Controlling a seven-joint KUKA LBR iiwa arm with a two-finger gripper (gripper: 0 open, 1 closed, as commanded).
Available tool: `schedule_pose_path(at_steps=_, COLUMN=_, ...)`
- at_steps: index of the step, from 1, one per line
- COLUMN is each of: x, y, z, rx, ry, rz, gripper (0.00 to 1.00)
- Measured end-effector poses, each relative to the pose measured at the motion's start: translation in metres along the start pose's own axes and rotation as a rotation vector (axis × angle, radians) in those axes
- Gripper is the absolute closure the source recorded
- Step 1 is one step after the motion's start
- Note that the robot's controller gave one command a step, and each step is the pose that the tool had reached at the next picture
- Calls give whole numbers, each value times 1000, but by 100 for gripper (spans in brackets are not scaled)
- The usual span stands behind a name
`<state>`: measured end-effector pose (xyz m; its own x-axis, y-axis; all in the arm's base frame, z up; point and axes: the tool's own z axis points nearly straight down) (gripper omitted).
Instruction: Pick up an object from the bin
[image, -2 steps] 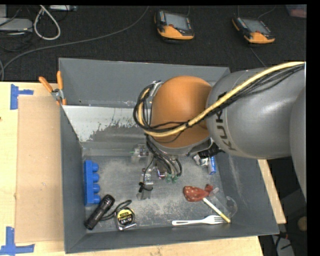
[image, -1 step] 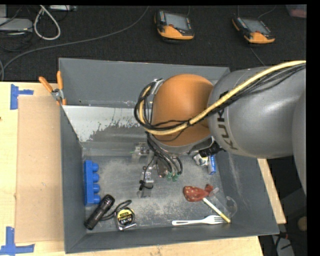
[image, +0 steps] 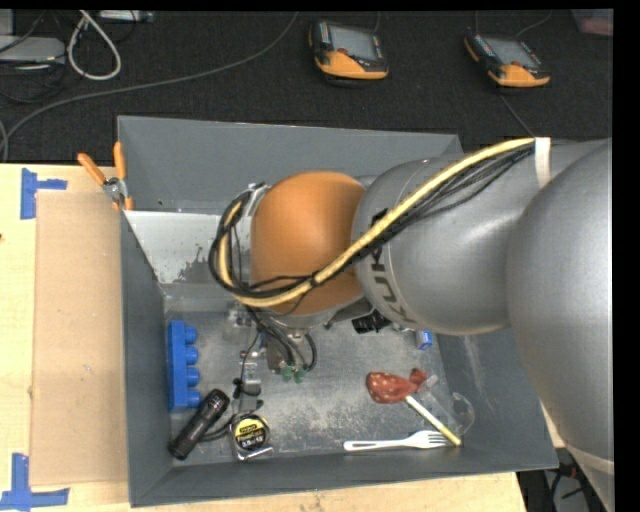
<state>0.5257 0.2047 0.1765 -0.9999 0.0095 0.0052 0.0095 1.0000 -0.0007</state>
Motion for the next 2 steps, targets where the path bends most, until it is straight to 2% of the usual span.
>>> schedule_pose_path(at_steps=1, x=-44, y=3, z=48, rx=-1, ry=-9, rz=-218, gripper=0)
schedule_pose_path(at_steps=2, x=-42, y=32, z=99, rx=-4, ry=-6, rz=-102, gripper=0)
